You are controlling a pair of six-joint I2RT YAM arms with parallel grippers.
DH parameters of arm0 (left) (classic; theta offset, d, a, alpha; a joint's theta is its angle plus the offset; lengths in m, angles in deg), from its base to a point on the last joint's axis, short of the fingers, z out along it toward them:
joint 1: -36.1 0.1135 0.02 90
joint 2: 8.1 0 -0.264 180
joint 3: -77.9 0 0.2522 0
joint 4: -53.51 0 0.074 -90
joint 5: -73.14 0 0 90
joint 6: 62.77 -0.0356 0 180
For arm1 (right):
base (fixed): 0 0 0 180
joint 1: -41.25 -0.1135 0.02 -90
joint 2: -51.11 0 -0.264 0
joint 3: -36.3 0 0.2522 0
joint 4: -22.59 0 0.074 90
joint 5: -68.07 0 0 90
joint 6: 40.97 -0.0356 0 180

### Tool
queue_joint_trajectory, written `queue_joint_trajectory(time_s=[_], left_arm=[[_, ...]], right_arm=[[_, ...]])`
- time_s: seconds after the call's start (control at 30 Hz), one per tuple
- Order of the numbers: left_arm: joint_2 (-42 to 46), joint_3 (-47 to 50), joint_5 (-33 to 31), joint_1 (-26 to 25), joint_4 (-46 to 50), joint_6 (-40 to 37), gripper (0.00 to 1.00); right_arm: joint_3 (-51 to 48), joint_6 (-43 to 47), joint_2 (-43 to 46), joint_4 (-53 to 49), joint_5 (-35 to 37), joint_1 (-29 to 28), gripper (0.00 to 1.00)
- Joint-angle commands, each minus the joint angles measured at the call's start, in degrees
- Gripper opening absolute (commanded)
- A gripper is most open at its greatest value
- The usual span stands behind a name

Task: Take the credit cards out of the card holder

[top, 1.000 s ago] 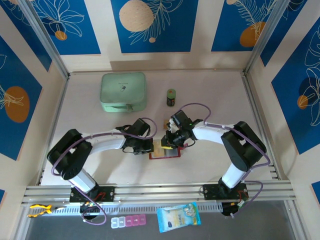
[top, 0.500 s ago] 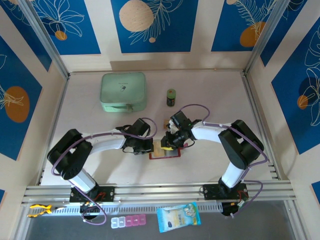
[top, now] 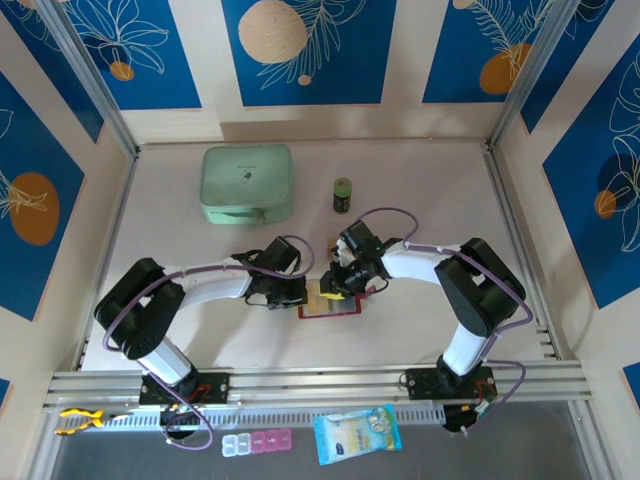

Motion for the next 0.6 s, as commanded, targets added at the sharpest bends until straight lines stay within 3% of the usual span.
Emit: queue_joint_trajectory(time_s=[0.0, 0.57], left_arm=[[-1.47, 0.51, -0.16, 0.46, 1.08, -1.43, 0.02], [-1.55, 0.34, 0.01, 0.44, 1.48, -1.64, 0.02]], right_arm=[[1.40, 0.22, -1.27, 0.38, -2.33, -0.32, 0.24], [4.55, 3.44, -0.67, -7.78, 4.68, -0.67, 0.31]])
